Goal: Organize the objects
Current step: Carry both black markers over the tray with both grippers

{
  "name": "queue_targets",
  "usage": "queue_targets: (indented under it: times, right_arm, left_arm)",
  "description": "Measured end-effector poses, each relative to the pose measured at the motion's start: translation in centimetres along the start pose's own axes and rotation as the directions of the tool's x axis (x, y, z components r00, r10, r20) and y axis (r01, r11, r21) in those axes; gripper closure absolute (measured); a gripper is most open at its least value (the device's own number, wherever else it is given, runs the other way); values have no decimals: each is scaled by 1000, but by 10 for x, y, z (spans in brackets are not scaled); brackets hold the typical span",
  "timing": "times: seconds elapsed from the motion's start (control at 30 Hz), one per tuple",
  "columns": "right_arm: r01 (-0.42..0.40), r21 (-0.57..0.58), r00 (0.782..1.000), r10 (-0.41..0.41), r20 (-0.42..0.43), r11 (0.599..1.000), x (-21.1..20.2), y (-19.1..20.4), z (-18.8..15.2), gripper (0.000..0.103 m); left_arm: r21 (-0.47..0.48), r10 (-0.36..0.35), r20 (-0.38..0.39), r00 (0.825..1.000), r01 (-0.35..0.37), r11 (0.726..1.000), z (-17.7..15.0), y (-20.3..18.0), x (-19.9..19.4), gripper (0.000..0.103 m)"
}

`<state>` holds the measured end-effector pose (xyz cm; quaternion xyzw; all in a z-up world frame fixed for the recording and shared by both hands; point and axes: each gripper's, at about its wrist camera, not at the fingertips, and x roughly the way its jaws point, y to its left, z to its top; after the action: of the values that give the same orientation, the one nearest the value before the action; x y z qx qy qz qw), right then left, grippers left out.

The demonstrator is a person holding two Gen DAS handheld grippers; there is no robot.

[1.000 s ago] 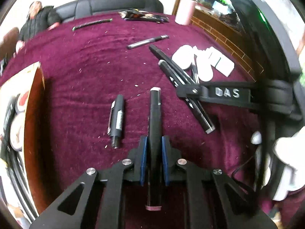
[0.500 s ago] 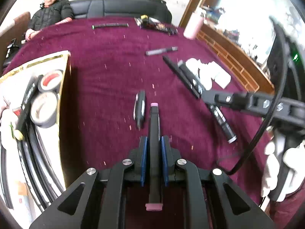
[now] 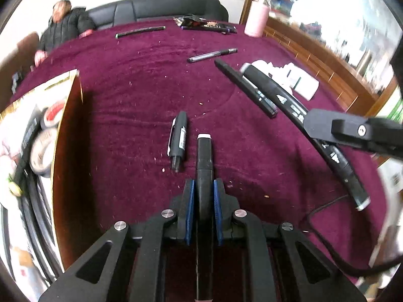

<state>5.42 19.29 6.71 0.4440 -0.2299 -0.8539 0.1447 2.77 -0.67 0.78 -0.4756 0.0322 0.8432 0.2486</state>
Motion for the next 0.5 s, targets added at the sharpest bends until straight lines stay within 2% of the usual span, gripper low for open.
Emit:
queue_targets:
  times: [0.07,0.27,0.37,0.5]
  right_arm:
    - [-11,-6,1000,11,4,1000,-3,3,0,90]
    - [-82,-44,997,82,-6,996,1,29,-4,90]
    - [-124,-69,992,123,-13,990,4,46,-6,90]
    - [-178,-104,984,175,-37,979,14,71,-10,90]
  left_arm:
    - [-15,0,45,999,1,1000,-1,7,-13,92]
    - [-108,-65,162,985,83,991,-7,42,-71,92]
    - [-148,-82,240,967,120,982,-15,63,-100,91]
    - [-201,-76,356,931,156,967,-32,96,-136,91]
